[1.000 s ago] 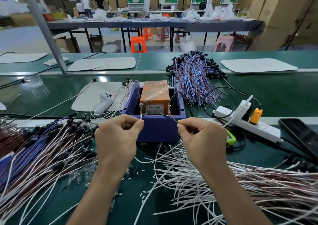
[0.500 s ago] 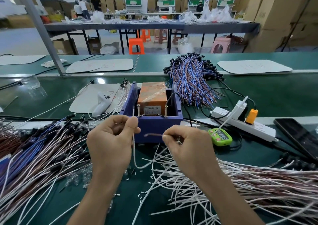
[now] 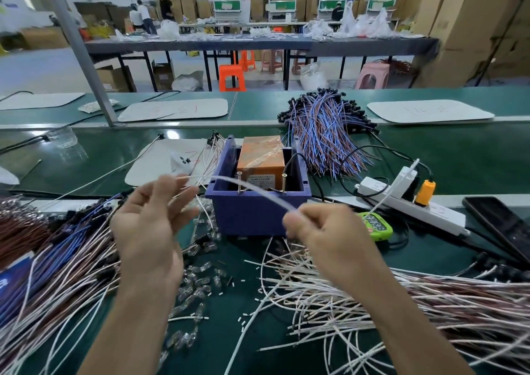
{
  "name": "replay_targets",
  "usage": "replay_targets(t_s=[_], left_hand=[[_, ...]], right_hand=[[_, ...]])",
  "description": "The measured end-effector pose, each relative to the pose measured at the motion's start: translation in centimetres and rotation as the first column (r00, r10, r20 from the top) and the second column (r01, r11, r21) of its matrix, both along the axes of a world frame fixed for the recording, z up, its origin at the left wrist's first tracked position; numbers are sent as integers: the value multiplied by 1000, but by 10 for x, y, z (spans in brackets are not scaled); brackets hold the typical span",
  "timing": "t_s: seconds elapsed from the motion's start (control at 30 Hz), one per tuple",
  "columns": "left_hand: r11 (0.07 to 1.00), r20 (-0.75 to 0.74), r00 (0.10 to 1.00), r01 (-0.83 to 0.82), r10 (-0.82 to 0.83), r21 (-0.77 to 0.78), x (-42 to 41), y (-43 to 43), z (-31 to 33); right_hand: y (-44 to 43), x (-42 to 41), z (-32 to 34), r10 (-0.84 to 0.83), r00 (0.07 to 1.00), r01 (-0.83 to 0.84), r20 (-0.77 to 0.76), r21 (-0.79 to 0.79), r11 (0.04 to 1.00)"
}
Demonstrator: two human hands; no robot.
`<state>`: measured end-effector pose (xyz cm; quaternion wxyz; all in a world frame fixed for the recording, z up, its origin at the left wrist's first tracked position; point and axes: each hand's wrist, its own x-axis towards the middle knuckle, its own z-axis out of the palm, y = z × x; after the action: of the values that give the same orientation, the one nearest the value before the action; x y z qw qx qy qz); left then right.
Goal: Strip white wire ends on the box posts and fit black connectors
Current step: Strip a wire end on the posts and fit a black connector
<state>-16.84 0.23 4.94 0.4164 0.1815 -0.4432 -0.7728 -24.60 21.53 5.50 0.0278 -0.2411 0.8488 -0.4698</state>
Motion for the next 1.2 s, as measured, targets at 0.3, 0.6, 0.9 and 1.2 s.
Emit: replay_targets(t_s=[0.3, 0.6, 0.9, 1.2], left_hand=[[451, 531, 821, 563, -211, -692, -7, 84, -40], [716, 528, 744, 620, -409, -321, -12, 87, -47], [861, 343, 902, 378, -261, -339, -13, 71, -46], [834, 267, 875, 473, -405, -285, -13, 51, -47]], right_hand=[[19, -36, 14, 561, 682, 420, 468, -880, 224], [34, -35, -6, 258, 794, 491, 550, -831, 262], [51, -25, -8, -552, 714, 497, -430, -243, 833], [-5, 20, -37, 220, 950, -215, -222, 48, 975]])
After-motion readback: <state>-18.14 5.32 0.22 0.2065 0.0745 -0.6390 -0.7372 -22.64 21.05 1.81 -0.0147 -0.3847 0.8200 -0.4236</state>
